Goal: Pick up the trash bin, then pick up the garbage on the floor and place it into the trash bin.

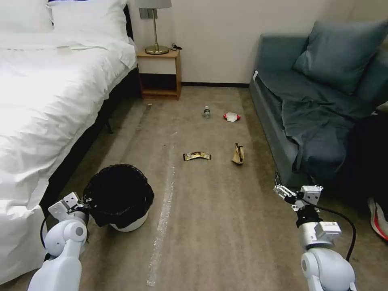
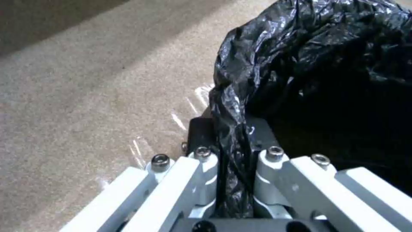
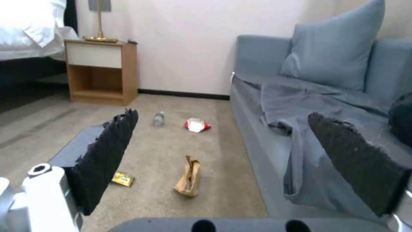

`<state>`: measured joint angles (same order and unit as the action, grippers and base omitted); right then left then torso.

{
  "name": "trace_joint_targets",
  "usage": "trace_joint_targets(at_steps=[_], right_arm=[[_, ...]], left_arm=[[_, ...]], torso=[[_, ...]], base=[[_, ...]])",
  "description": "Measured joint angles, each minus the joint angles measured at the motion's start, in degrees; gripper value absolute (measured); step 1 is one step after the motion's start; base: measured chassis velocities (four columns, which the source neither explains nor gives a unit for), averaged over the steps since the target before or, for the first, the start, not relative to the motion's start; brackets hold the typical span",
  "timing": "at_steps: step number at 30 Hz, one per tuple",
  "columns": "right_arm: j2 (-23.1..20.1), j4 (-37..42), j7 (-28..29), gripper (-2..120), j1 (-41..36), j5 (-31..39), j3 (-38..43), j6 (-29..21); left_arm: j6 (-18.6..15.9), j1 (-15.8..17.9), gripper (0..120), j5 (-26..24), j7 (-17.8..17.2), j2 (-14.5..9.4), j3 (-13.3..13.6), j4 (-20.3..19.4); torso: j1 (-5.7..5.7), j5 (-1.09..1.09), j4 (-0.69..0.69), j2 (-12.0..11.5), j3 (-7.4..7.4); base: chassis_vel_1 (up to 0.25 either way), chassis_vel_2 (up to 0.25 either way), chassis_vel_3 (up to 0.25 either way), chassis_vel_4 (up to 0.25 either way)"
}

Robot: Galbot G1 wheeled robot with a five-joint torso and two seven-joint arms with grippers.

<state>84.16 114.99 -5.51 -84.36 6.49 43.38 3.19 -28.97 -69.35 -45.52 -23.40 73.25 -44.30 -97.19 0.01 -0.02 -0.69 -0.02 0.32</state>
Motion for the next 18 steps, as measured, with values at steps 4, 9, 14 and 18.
trace_joint_targets(at_steps=[4, 9, 14, 18], right_arm=[[0.0, 0.0, 0.1, 100, 0.1, 0.0, -0.1, 0.1], [0.0, 0.0, 0.5, 100, 0.2, 0.0, -0.2, 0.1], [-0.1, 0.0, 0.7, 100, 0.4, 0.0, -0.4, 0.1], [-0.1, -0.3, 0.7, 100, 0.6, -0.1, -0.9, 0.9]], left_arm=[[0.2, -0.2, 6, 0.2, 0.0, 0.1, -0.1, -0.4], [0.7, -0.8, 6, 1.1, 0.3, 0.0, -0.3, -1.9], [0.9, -1.8, 6, 3.5, 1.2, -0.4, -0.7, -4.7], [1.6, -3.0, 6, 7.5, 2.5, -0.8, -1.1, -8.2]], torso=[[0.00, 0.00, 0.00, 0.0, 0.00], [0.00, 0.00, 0.00, 0.0, 0.00], [0.00, 0.00, 0.00, 0.0, 0.00], [0.00, 0.01, 0.01, 0.0, 0.00]], base=[[0.000, 0.000, 0.000, 0.000], [0.000, 0.000, 0.000, 0.000], [0.000, 0.000, 0.000, 0.000], [0.000, 0.000, 0.000, 0.000]])
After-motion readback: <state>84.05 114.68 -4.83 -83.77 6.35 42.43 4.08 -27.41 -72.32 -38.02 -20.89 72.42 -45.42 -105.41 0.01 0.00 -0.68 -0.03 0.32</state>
